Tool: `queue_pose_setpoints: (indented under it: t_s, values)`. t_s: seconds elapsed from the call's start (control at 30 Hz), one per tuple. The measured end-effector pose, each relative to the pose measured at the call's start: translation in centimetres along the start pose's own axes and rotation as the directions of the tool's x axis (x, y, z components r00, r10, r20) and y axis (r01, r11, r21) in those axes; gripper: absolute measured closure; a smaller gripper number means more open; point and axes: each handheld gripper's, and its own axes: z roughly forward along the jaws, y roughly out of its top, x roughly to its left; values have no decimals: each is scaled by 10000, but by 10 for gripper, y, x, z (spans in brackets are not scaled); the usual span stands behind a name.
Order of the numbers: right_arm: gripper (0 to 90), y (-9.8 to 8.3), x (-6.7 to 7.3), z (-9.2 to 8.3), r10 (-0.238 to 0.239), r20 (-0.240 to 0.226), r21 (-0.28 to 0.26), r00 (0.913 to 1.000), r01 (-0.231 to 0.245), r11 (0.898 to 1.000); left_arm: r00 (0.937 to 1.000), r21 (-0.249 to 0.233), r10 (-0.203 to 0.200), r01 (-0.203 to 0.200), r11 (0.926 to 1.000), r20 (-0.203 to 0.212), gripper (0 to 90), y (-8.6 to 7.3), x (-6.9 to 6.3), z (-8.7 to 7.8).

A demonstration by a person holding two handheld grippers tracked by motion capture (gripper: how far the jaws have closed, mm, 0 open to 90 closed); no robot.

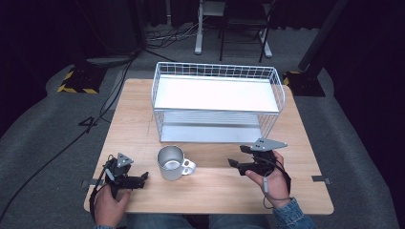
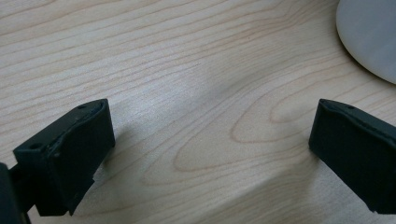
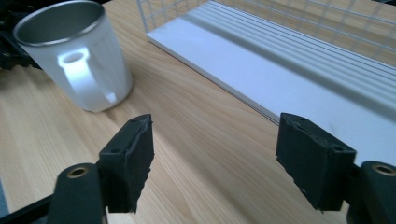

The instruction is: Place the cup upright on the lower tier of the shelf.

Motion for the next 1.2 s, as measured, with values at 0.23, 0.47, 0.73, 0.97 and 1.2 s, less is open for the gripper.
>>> queue_pose_setpoints:
  t_s: [0.23,0.47,0.73,0.97,1.2]
  values:
    - [307,16,20,22,-304,-683,34,9972,307,9995,10000,6,23,-23,10000,32,5,0,1,0]
    - [365,21,35,43,-444,-1392,197,9893,476,9987,10000,-14,36,-35,10000,28,5,1,1,1]
    - [371,24,50,57,-655,-1689,249,9835,707,9972,10000,-17,30,-30,10000,26,5,1,1,1]
    - [402,25,64,70,-835,-2039,225,9754,899,9957,10000,-2,30,-30,10000,28,5,1,1,1]
    - [463,25,72,85,-1047,-2247,417,9688,1169,9923,10000,-2,33,-33,10000,26,5,1,1,1]
